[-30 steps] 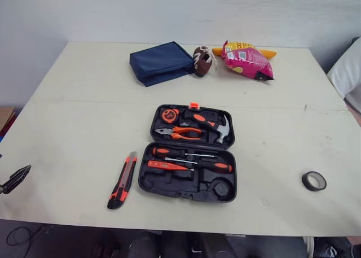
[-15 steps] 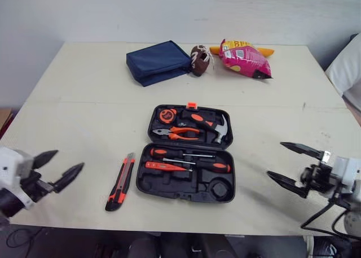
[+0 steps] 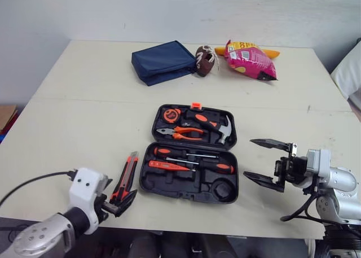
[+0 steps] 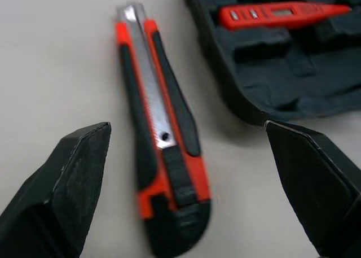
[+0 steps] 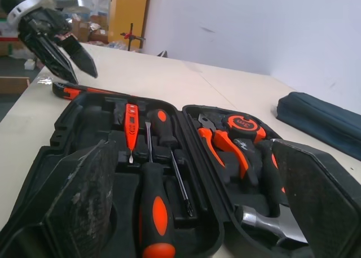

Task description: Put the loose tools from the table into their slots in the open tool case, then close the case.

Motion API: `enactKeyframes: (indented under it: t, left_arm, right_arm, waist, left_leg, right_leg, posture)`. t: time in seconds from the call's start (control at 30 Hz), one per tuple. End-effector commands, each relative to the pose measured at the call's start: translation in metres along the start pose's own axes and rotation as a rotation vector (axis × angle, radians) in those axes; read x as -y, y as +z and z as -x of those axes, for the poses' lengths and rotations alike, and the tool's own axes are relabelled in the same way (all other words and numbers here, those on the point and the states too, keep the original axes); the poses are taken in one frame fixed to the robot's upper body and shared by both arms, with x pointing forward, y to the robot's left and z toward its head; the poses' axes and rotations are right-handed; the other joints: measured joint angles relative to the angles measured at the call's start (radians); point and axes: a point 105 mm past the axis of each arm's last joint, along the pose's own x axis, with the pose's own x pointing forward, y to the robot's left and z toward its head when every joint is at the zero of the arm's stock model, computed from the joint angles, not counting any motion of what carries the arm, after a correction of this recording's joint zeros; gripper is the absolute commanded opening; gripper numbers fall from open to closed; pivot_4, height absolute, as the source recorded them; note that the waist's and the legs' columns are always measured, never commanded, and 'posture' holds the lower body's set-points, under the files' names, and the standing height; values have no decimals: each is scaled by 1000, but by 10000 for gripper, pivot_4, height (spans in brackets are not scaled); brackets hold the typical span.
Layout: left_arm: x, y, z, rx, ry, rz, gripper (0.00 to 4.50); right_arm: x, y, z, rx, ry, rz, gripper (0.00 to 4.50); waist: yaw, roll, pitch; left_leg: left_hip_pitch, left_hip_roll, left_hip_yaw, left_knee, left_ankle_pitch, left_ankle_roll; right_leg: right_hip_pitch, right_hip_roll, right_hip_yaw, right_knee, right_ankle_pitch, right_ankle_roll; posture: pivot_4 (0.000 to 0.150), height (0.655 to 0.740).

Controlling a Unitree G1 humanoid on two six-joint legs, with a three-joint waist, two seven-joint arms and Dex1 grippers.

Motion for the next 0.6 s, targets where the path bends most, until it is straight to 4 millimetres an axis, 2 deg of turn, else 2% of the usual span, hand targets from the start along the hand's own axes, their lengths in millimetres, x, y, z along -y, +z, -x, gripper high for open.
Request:
enactKeyframes:
  t: [0.03, 0.2, 0.5, 0.6]
  left_arm:
    - [4, -7, -1, -40, -1, -19, 44414]
    - [-13, -15, -9, -53, 88, 3, 44414]
    - [-21, -25, -32, -107, 68, 57, 44414]
    - [-24, -22, -38, -106, 69, 45, 44414]
  right_arm:
    - [4, 7, -5, 13, 11, 41, 45000]
    - [6, 9, -8, 5, 5, 55, 45000]
    - [8, 9, -9, -12, -18, 68, 45000]
    - [8, 6, -6, -21, -25, 67, 45000]
  waist:
    - [1, 0, 0]
    - [3, 0, 0]
    - [10, 3, -2]
    - [15, 7, -4]
  left_leg:
    - [0, 0, 0, 0, 1, 0]
    - [0, 0, 0, 0, 1, 0]
    - [0, -1, 0, 0, 1, 1]
    - [1, -1, 0, 0, 1, 1]
  right_leg:
    - [0, 0, 0, 0, 0, 0]
    - [0, 0, 0, 0, 0, -1]
    - [1, -1, 0, 0, 0, -1]
    - [1, -1, 0, 0, 0, -1]
  posture:
    - [1500, 7400]
    - [1500, 7400]
    - [1500, 7400]
    - [1500, 7400]
